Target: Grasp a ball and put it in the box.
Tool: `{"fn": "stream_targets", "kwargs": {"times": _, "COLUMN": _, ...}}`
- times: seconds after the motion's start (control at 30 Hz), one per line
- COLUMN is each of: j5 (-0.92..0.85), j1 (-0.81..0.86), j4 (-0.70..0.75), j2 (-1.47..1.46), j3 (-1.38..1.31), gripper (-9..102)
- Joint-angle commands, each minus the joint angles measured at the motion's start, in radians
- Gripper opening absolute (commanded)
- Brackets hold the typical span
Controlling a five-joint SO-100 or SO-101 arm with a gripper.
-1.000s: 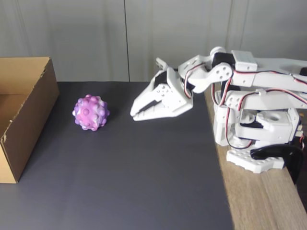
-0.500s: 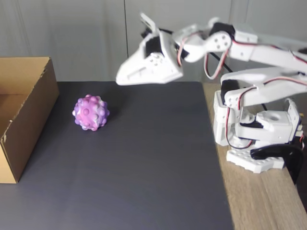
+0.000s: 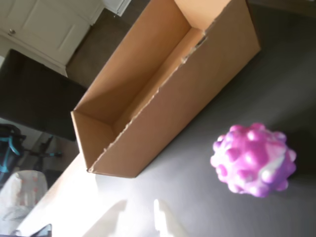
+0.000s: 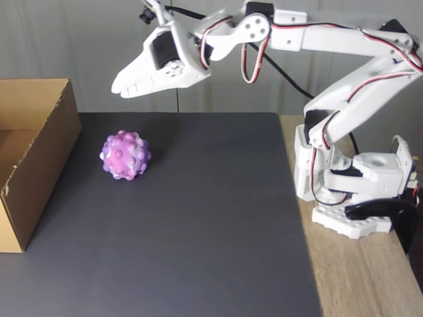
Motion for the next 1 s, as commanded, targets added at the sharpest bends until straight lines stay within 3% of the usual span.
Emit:
{"fn": "stream_targets", "kwargs": {"times": 0.0, "j5": 0.04, "j1": 0.02, "j4": -0.02, "j2": -0.018, "j3": -0.052, "gripper": 8}}
{"fn": "stream_targets", "kwargs": {"times": 0.17, "j5": 0.126, "j1": 0.038, "j4": -0.028, "j2": -0.058, "j3": -0.054, "gripper": 8}}
{"fn": "stream_targets", "kwargs": {"times": 0.4, "j5": 0.393, "j1": 0.04, "j4": 0.072, "j2": -0.143, "j3": -0.137, "gripper": 15}}
{"fn": "stream_targets", "kwargs": {"times": 0.73, "j5": 0.488, "j1": 0.04, "j4": 0.044, "j2": -0.209, "j3": -0.161, "gripper": 19}}
{"fn": "stream_targets", "kwargs": {"times": 0.97, "j5": 0.624, "j1": 0.089, "j4": 0.054, "j2": -0.262, "j3": -0.183, "gripper": 29}}
